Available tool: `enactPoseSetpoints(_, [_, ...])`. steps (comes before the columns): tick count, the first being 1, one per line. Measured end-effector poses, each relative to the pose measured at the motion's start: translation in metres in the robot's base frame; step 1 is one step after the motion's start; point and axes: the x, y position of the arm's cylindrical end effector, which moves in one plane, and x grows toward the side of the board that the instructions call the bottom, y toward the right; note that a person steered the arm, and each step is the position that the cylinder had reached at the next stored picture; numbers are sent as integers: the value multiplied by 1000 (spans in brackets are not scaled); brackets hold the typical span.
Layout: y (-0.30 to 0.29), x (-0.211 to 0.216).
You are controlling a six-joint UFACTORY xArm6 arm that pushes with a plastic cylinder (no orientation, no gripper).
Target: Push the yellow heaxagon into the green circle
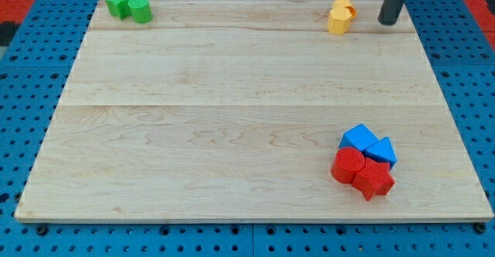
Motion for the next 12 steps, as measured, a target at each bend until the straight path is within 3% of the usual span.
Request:
enactPoseSetpoints(2, [-139,-27])
enactPoseSetpoints(3, [-71,-27])
enactPoseSetpoints(6, [-82,-47])
enactPoseSetpoints(8, [-43,-13])
enactPoseSetpoints(9, [-56,23])
enactPoseSetpoints(11, [-305,-43])
enactPoseSetpoints(12, [-331,-38])
